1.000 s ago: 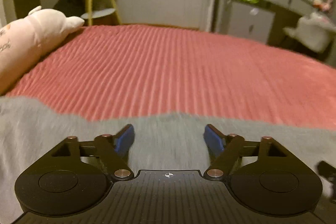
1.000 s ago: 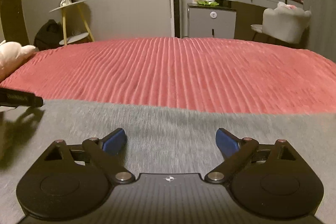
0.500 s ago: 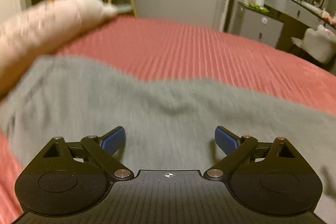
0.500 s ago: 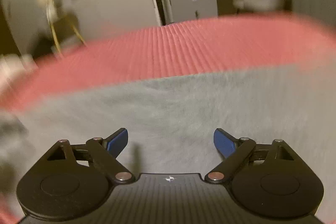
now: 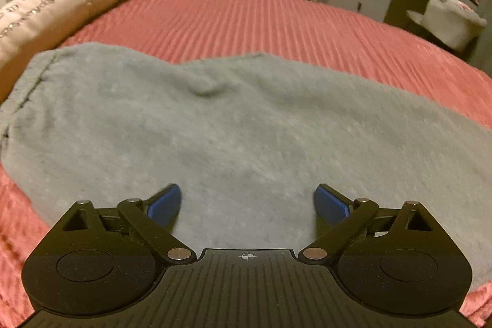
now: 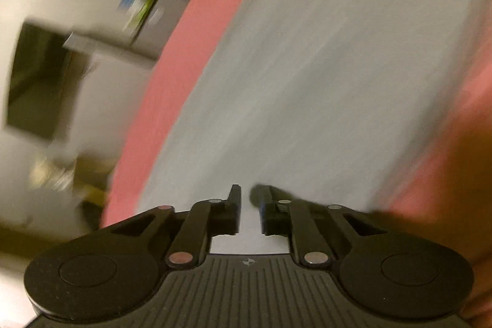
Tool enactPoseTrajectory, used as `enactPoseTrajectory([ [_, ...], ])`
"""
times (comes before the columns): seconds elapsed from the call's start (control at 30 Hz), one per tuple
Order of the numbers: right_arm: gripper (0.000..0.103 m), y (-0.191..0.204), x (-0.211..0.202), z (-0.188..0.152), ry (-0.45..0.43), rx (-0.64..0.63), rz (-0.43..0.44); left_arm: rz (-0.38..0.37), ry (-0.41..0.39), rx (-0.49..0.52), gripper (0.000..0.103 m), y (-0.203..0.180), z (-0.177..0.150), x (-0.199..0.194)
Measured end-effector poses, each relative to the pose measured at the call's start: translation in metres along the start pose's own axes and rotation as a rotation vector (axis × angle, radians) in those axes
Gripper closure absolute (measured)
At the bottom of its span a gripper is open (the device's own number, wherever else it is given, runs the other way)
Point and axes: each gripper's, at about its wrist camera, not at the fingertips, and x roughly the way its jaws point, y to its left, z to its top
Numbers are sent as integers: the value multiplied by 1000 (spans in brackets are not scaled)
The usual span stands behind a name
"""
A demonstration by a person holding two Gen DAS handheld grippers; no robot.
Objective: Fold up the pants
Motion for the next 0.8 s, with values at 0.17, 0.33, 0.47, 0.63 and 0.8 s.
enactPoseTrajectory([
  [0.17,73,-75,-59,42,-175,210,14,45,-6,63,3,-12,0,6],
  [0.33,29,-110,-74,57,-233,251,6,43,-1,37,2,-12,-1,6],
  [0.47,49,-123,-66,70,-242,299,41,49,2,21,2,-11,-1,4],
  [0.63,62,-119,-52,91,-238,285,51,54,3,23,2,-10,-1,3],
  [0.8,74,-127,-51,100,-242,298,96,39,6,30,2,-13,-1,1],
])
